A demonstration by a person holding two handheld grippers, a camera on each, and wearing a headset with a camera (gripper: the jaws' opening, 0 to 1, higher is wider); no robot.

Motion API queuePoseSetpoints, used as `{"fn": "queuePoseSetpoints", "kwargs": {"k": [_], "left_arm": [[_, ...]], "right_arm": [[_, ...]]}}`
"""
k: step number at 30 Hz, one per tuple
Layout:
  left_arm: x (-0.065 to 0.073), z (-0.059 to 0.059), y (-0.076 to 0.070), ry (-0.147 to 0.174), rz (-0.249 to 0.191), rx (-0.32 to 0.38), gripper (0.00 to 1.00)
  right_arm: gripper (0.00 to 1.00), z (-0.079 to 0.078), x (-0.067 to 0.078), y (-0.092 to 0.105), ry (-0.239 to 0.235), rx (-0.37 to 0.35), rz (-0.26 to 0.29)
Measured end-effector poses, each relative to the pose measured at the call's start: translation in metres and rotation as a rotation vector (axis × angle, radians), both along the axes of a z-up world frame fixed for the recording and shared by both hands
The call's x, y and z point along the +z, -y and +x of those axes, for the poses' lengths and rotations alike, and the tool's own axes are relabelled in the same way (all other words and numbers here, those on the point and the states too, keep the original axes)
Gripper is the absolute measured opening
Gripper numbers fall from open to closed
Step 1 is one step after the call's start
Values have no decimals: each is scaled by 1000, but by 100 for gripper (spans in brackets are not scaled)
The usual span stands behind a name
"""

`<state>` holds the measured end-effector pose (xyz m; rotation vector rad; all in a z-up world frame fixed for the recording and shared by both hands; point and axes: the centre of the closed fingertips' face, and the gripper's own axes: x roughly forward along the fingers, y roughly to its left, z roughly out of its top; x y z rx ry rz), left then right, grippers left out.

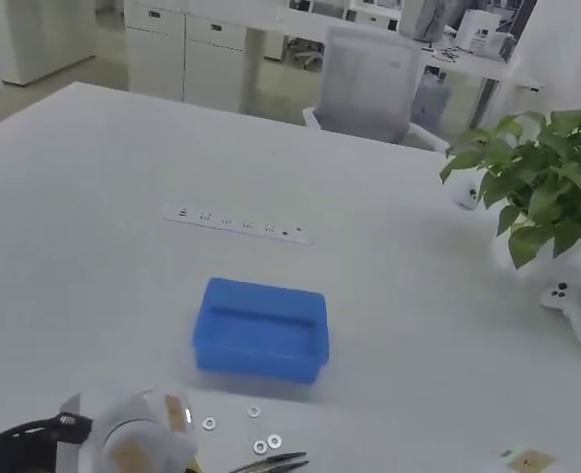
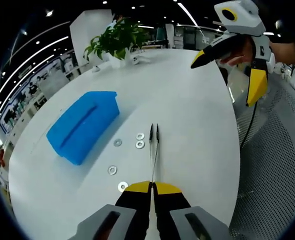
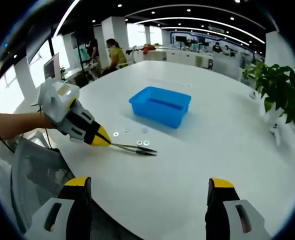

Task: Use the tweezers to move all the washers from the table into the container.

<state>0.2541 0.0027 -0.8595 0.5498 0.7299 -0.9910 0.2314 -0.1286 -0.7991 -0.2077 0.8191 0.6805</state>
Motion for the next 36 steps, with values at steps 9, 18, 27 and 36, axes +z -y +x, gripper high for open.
{"fn": "queuePoseSetpoints", "kwargs": {"k": [9, 18, 27, 36], "left_arm": [[55, -17, 18, 90, -99, 43, 0], [95, -36, 33, 156, -144, 15, 0], [116, -58, 34, 189, -107, -84, 0], [152, -75, 41, 243, -119, -183, 0]], "right_arm": [[85, -9, 6, -29, 26, 115, 14], [57, -27, 5, -61, 16, 274, 41], [27, -41, 14, -98, 90, 550, -3], [14, -44, 42, -116, 218, 744, -23]]}}
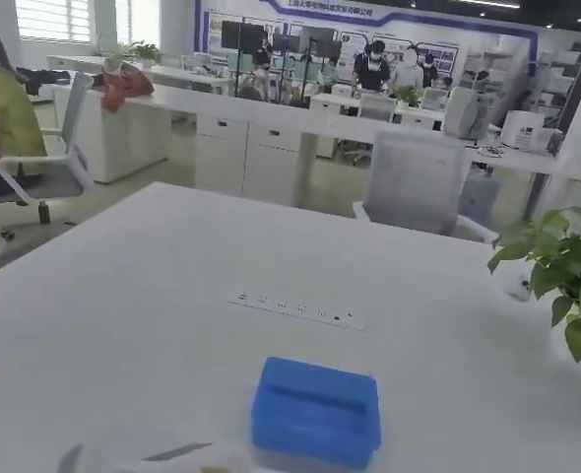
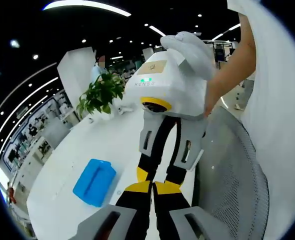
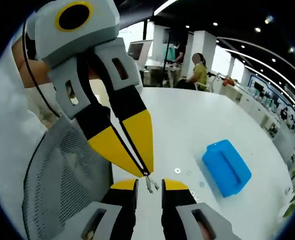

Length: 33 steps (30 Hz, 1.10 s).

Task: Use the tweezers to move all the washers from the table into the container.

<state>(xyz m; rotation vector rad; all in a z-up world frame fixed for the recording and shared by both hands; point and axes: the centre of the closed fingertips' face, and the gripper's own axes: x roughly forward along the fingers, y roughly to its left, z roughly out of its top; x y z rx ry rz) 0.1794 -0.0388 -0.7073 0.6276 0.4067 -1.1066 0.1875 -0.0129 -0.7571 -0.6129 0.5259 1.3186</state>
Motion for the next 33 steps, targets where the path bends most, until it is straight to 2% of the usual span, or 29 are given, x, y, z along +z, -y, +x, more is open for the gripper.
{"fn": "queuePoseSetpoints", "kwargs": {"k": [2, 5, 11, 13, 15, 16, 17, 18, 19, 21, 23, 25, 26, 27, 30, 33], "left_arm": [[6, -3, 1, 11, -3, -18, 0], [13, -6, 2, 10, -11, -32, 0], [16, -6, 1, 34, -11, -13, 0], [16, -3, 0, 50, -41, 35, 0], [17, 2, -3, 48, -99, 108, 2], [16, 2, -4, 38, -127, 135, 8], [15, 5, -10, 23, -169, 196, 17], [15, 6, -11, 17, -181, 214, 20], [12, 8, -19, -3, -214, 272, 20], [10, 12, -33, 10, -247, 368, 28], [2, 12, -48, 7, -255, 454, 36], [-3, 14, -63, 21, -277, 534, 41], [-6, 14, -69, 13, -283, 572, 46], [-12, 13, -76, -1, -279, 607, 49], [-24, 17, -96, 16, -272, 699, 59], [-38, 20, -107, 1, -261, 756, 69]], "right_arm": [[8, 0, 4, -1, 15, 11, 8], [6, -3, 9, -2, 16, 31, 17], [3, -5, 12, -3, 39, 61, 20], [3, -4, 12, -3, 46, 65, 14], [2, -2, 13, -4, 48, 64, 14], [2, -1, 13, -5, 45, 61, 15], [2, 2, 13, -6, 40, 57, 17], [2, 4, 14, -6, 36, 53, 22], [2, 5, 14, -7, 27, 47, 30], [2, 11, 13, -7, -8, 20, 39], [1, 18, 13, -8, -29, -4, 56], [1, 25, 14, -10, -58, -29, 86], [1, 29, 15, -11, -70, -41, 95], [1, 33, 15, -11, -73, -47, 102], [1, 47, 16, -15, -94, -96, 144], [1, 61, 15, -20, -117, -144, 180]]}}
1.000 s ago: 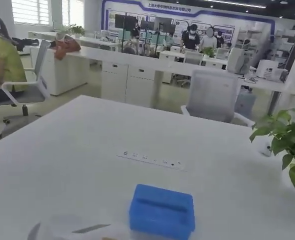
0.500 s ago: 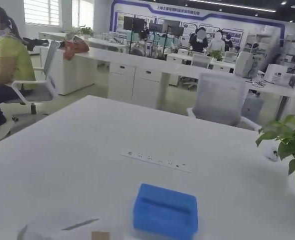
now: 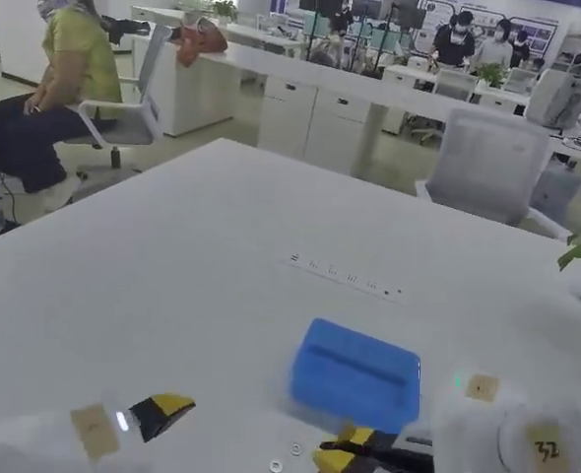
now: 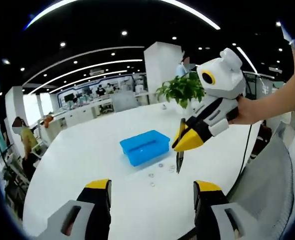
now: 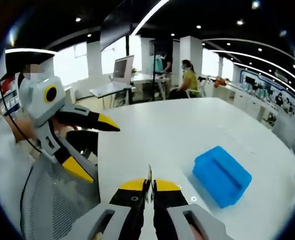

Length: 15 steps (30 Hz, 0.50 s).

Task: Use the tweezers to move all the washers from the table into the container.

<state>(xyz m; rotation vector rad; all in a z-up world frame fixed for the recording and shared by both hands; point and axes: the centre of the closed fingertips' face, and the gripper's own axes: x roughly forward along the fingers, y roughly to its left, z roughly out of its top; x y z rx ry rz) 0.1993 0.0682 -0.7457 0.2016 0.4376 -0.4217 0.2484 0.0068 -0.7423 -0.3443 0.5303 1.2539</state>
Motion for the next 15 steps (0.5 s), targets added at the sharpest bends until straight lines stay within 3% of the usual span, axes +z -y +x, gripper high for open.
{"fn": "queuePoseSetpoints", "kwargs": {"k": [5, 8, 10, 13, 15], "left_arm": [[-10, 10, -10, 22, 14, 74, 78], [-15, 14, -15, 17, 17, 114, 81], [-19, 15, -17, 3, 34, 125, 80], [-23, 13, -16, -23, 22, 121, 77], [-22, 13, -17, -14, 22, 127, 75]], "right_arm": [[1, 21, -4, -7, -10, -62, 42], [1, 31, -10, -11, 15, -84, 38], [1, 36, -15, -15, 15, -88, 40], [2, 40, -24, -24, -20, -89, 65], [2, 42, -27, -27, -37, -100, 83]]}}
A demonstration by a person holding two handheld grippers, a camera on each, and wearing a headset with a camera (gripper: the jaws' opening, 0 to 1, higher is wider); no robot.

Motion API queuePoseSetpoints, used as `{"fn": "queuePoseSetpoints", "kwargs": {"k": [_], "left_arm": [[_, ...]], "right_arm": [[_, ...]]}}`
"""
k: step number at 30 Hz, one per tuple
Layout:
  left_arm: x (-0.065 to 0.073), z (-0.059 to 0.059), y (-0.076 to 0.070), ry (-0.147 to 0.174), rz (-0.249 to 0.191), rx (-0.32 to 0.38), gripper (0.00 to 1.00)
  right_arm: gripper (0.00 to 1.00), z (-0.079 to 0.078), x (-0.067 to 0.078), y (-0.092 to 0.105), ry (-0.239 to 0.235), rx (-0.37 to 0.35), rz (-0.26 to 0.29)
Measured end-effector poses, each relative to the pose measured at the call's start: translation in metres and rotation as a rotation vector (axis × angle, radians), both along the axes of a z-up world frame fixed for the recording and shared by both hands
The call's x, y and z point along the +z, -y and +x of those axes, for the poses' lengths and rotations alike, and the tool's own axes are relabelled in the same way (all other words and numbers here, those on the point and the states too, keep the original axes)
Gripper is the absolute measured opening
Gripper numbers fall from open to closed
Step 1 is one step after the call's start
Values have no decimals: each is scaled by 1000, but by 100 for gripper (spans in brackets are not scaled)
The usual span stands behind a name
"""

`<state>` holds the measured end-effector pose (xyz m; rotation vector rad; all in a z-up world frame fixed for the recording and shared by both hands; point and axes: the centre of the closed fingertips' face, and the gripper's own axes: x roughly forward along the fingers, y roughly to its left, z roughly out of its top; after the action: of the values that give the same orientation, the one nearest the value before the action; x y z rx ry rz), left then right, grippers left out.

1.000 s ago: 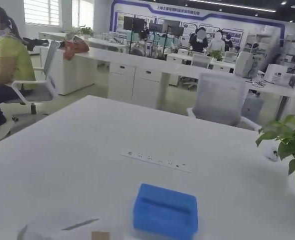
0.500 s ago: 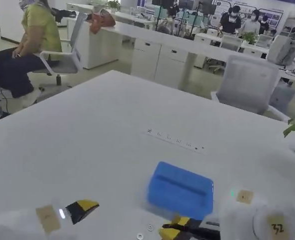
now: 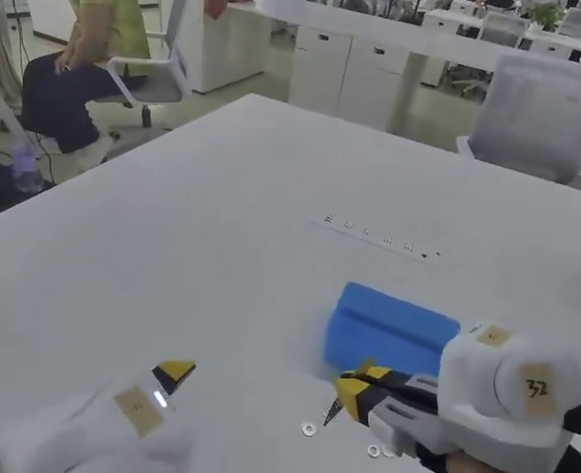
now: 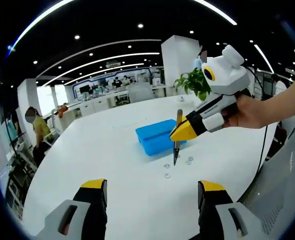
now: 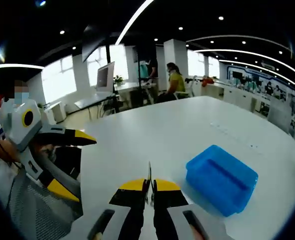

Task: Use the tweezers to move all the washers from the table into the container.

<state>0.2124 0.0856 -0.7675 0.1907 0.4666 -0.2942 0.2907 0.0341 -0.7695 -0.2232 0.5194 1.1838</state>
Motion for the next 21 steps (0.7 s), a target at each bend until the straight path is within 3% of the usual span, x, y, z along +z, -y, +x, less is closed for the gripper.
{"fn": "queuePoseSetpoints", "kwargs": {"k": [3, 9, 14, 16, 21], "left_arm": [[-1, 1, -3, -4, -10, 16, 73], [-10, 1, -7, -35, 28, 31, 78], [-10, 3, -9, -32, 20, 48, 84], [-6, 6, -8, -4, 0, 55, 92], [-3, 7, -10, 12, -20, 75, 98]], "right_arm": [[2, 9, -11, -4, -19, -16, 10], [2, 21, -28, -6, -27, -43, 1], [2, 24, -36, -8, -53, -40, -1], [2, 21, -40, -9, -68, -31, -8], [2, 18, -43, -8, -33, -18, -32]]}}
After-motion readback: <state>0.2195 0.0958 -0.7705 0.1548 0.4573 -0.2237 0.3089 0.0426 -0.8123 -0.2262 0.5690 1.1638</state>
